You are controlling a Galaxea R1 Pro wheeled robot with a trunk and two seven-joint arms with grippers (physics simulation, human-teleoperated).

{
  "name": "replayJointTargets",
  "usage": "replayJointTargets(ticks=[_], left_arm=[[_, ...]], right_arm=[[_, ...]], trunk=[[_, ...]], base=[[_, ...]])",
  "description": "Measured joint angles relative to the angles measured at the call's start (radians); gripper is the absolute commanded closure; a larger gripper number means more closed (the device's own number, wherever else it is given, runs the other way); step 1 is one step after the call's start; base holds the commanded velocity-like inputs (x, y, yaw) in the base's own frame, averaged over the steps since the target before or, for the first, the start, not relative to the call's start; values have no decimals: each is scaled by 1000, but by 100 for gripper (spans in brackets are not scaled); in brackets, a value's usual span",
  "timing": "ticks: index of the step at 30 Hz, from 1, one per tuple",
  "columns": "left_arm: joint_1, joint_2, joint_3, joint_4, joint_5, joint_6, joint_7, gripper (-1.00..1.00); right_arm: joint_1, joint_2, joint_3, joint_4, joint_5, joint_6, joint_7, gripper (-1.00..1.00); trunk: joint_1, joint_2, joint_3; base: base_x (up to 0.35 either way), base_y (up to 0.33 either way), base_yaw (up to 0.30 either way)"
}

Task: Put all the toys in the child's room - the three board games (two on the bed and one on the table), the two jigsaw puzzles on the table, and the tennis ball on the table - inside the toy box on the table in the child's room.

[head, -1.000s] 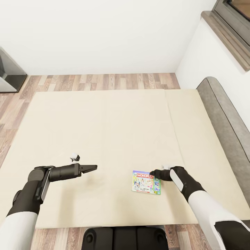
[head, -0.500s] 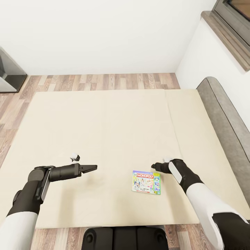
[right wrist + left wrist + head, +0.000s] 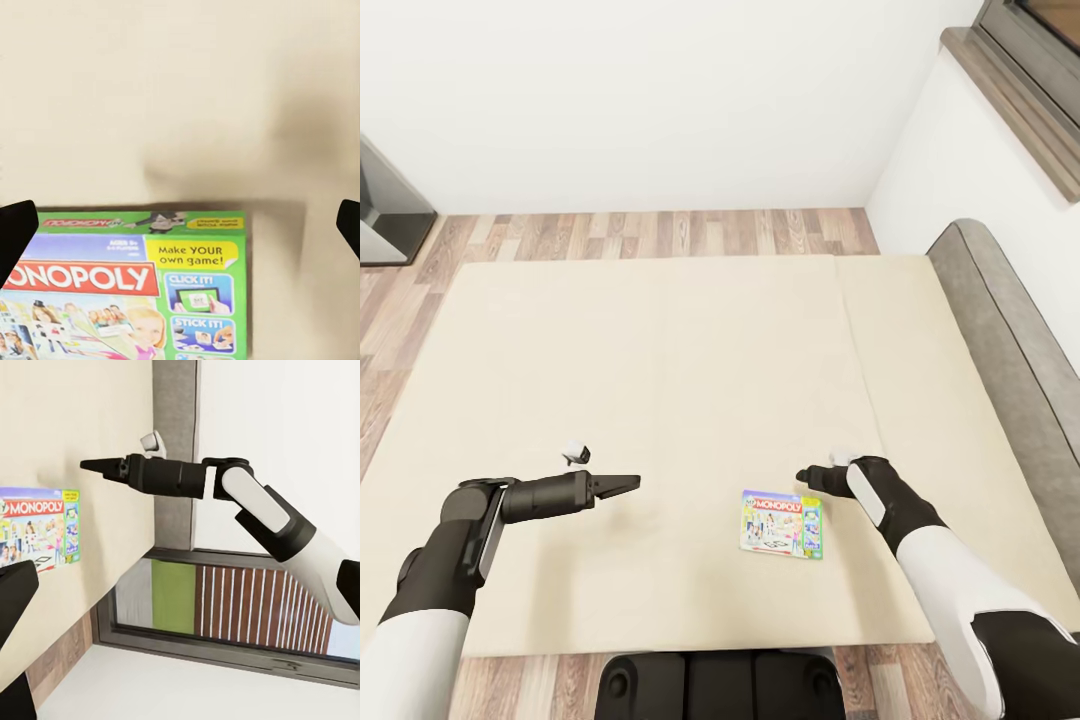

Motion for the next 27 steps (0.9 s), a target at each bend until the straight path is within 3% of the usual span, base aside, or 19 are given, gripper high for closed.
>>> replayJointTargets(ticks=[17,27], left_arm=[[0,2,1,0,2,-2,-2,-100],[0,1,0,0,0,-2,-2,-100]], right_arm=[[-47,12,-1,0,4,4,-6,-100],[-49,13,-1,6,10,1,-76,-100]], trunk=[[0,0,-27],[0,0,-44]], base=[[0,0,0],[0,0,0]])
